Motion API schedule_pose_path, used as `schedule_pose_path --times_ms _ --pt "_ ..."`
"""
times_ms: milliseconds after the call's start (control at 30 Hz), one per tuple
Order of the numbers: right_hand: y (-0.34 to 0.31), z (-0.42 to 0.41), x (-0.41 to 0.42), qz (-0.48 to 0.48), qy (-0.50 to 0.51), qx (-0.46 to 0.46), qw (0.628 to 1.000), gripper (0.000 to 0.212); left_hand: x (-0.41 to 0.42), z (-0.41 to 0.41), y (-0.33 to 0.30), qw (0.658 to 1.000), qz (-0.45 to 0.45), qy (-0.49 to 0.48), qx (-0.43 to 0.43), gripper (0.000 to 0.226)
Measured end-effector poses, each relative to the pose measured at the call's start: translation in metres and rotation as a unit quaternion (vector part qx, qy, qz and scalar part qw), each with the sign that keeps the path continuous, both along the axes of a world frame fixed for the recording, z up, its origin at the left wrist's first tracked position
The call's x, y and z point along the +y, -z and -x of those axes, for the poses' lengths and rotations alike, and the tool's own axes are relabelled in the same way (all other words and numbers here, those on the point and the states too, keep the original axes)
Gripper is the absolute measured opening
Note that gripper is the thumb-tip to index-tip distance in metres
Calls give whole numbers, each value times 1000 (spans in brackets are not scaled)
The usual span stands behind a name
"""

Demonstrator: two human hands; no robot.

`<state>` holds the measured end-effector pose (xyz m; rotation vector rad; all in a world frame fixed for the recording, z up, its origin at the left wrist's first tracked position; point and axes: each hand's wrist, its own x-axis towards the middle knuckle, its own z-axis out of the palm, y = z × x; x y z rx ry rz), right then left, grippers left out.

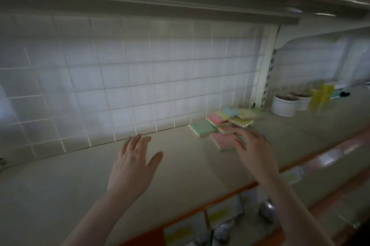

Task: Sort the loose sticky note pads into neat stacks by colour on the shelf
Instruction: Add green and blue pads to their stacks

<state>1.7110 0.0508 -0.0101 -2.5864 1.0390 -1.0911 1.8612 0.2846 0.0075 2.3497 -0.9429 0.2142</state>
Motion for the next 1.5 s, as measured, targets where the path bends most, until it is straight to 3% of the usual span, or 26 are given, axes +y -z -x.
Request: schedule_pose_path --times_ms 333,567,1000,1267,1400,1500 --pt "3 24 -132 -89 -77 69 991 33 -155 18 18 998 -51 -28 37 51" --pt "16 10 -147 -133 -144 77 978 35 -204 -13 26 995 -59 -35 74 44" --pt "16 14 -152 -146 -145 162 965 70 -234 -32 43 994 -36 -52 94 21" --pt "16 19 -157 -218 -152 147 953 85 -240 -52 29 979 -144 -77 123 59" --pt "15 19 -157 -222 -136 159 952 80 -236 -55 23 965 -204 -107 123 67" --pt "14 22 -156 -223 -142 164 950 74 -228 -52 20 963 -197 -139 120 68"
